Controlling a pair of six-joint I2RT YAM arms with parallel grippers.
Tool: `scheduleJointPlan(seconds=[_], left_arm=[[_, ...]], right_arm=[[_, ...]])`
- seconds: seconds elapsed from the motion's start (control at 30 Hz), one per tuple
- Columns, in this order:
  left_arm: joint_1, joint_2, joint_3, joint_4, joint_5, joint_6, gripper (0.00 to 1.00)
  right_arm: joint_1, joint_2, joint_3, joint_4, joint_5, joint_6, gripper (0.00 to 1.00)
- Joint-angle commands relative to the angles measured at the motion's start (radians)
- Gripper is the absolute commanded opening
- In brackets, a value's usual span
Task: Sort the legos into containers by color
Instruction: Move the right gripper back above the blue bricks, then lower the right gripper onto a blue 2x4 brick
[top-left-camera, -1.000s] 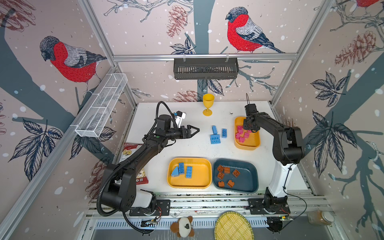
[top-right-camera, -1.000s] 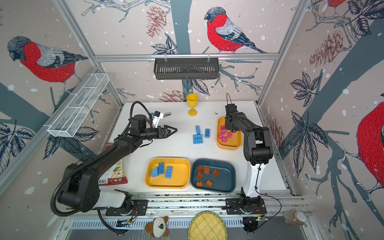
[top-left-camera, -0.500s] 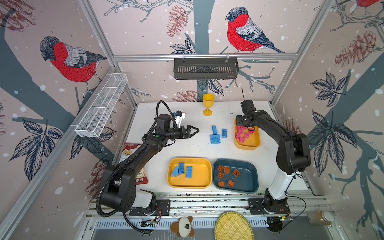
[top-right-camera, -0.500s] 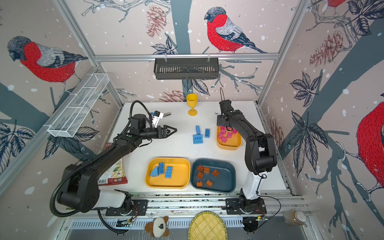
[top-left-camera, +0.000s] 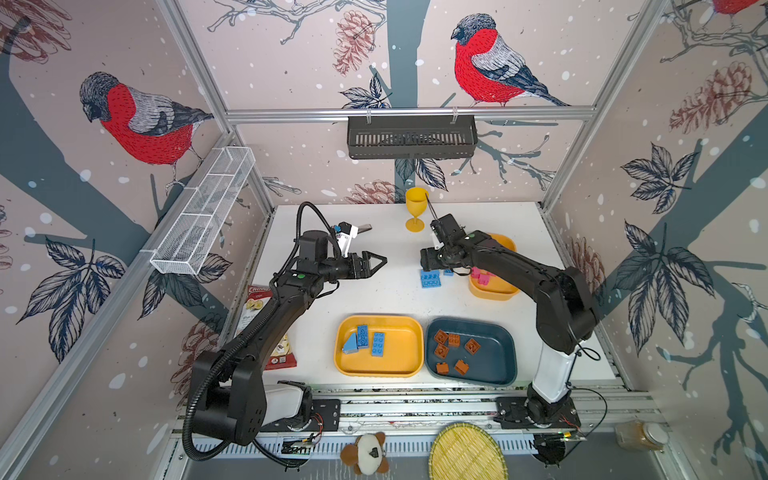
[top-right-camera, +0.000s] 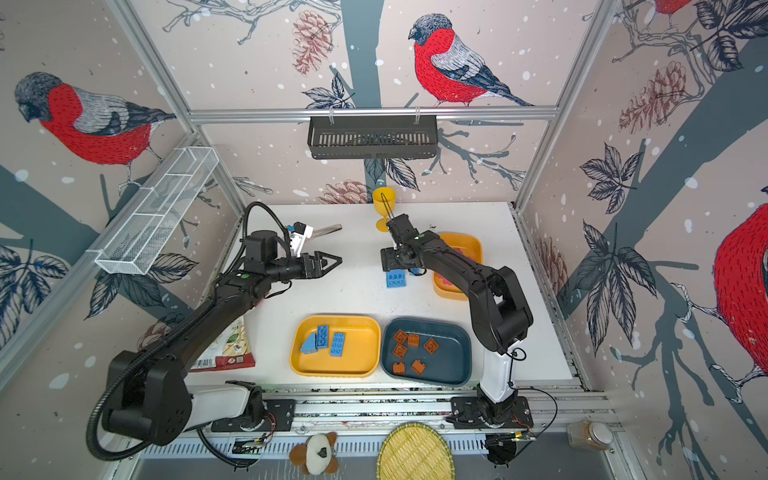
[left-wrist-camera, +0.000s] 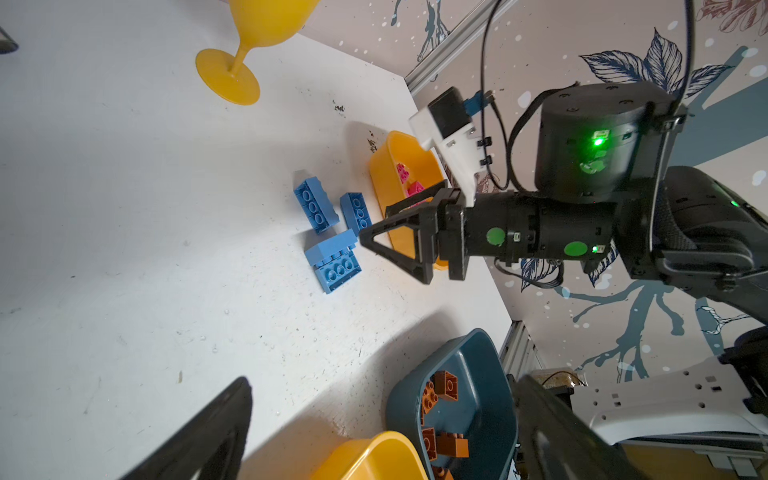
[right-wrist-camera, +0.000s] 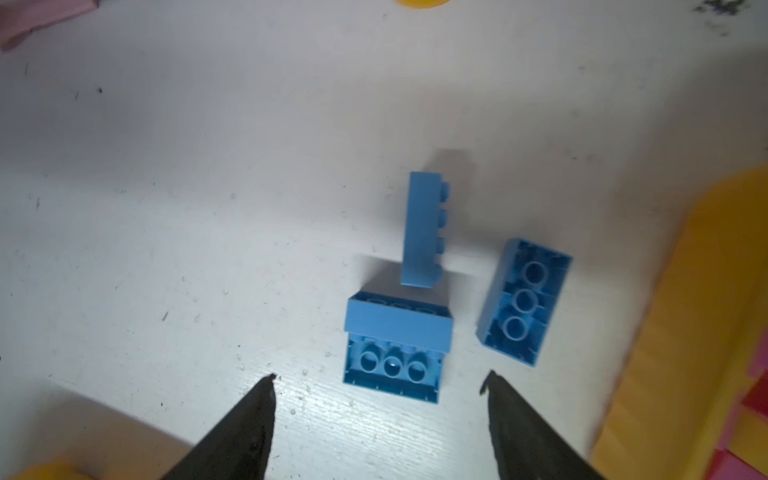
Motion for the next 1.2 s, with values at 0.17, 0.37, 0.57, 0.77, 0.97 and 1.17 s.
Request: scheduleJointPlan(seconds=[0.17, 0.37, 0.57, 0.77, 0.97, 1.17], left_arm=[[0.008, -0.031, -0.025, -0.025, -0.017, 0.039, 0.97], [0.008, -0.019, -0.029, -0.02, -0.013, 0.043, 0.97], [0.008, -0.008, -0.028, -0.021, -0.016, 0.046, 0.97], [0.01, -0.014, -0.038, -0.037, -0.029, 0.059, 0.97], [0.01, -0.008, -0.045, -0.035, -0.028, 0.06, 0.97], [0.012, -0.001, -0.044, -0.034, -0.028, 0.061, 0.97]], right_arm=[[0.011, 0.043, -0.003, -0.055, -0.047, -0.293, 0.77], [0.008, 0.023, -0.056, -0.065, -0.076, -0.568, 0.77], [-0.003, 0.05, -0.03, -0.067, -0.105, -0.682, 0.77], [-0.003, 0.127, 0.033, -0.16, -0.184, -0.725, 0.75], [0.01, 0.162, 0.042, -0.149, -0.149, -0.728, 0.75], [0.011, 0.18, 0.052, -0.131, -0.098, -0.74, 0.75]])
